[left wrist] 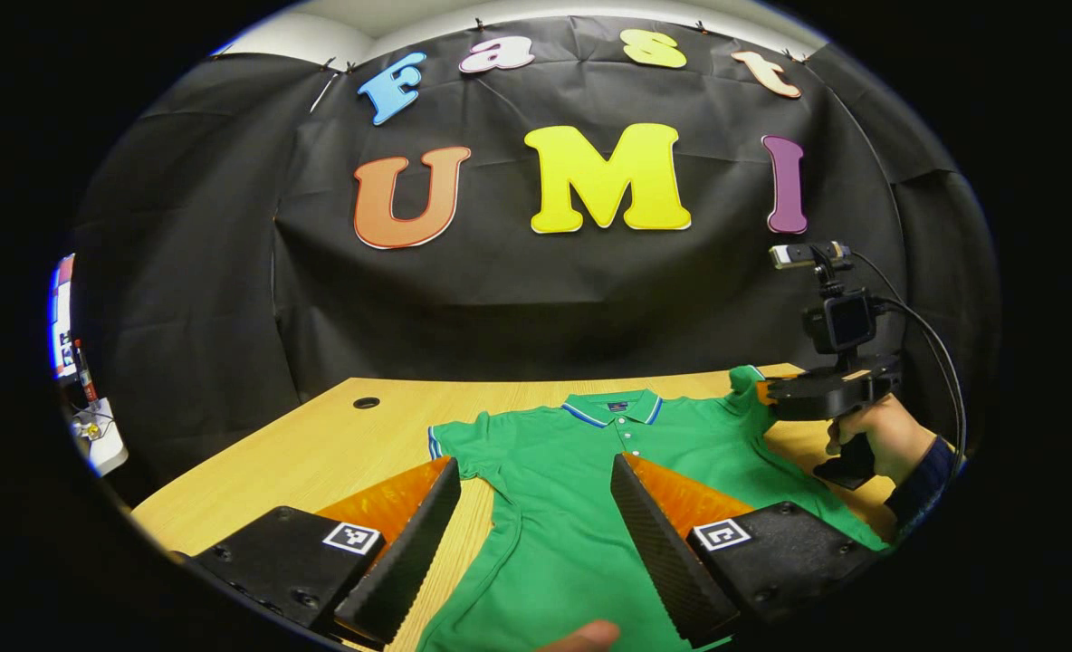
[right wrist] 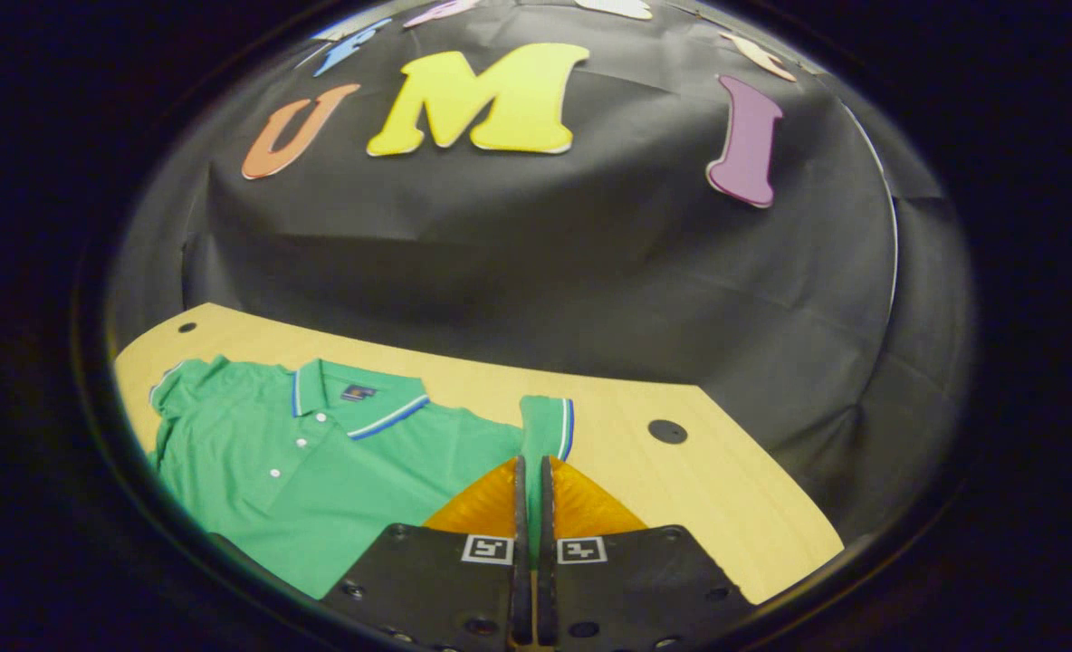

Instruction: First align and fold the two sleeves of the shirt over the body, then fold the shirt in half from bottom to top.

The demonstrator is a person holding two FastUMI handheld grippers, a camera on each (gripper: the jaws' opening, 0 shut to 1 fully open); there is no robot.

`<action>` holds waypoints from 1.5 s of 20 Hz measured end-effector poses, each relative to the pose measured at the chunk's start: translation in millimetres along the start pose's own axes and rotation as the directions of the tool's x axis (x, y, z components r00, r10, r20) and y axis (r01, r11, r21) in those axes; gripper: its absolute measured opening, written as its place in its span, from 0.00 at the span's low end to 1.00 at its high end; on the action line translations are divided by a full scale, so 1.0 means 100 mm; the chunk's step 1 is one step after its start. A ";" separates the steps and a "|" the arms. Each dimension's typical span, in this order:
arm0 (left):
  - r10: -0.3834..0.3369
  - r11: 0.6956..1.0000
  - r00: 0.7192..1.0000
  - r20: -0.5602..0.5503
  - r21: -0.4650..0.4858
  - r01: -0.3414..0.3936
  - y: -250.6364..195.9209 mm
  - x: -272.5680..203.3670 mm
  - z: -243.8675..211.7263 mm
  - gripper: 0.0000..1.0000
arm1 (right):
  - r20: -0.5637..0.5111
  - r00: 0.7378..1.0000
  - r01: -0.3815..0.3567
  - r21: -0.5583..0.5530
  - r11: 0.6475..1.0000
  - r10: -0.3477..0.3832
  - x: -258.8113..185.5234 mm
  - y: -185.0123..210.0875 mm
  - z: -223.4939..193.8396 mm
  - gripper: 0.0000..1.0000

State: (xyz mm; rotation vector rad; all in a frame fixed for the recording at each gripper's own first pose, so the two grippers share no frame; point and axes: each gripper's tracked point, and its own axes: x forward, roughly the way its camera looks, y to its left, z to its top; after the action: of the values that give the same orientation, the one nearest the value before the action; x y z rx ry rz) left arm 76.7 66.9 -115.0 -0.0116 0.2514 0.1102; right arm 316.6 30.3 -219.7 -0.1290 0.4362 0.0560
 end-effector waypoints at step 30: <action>0.218 0.973 0.968 -0.121 -0.047 -0.225 1.12 1.51 0.16 1.00 | 0.192 0.958 -0.254 0.228 0.940 0.212 -0.76 -0.13 0.16 0.96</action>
State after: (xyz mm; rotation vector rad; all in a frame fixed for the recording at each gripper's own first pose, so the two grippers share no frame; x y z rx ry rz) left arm 213.2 194.5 -136.9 -0.0505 0.3639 0.3407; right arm 255.4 18.0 -171.2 0.1773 0.2875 0.2436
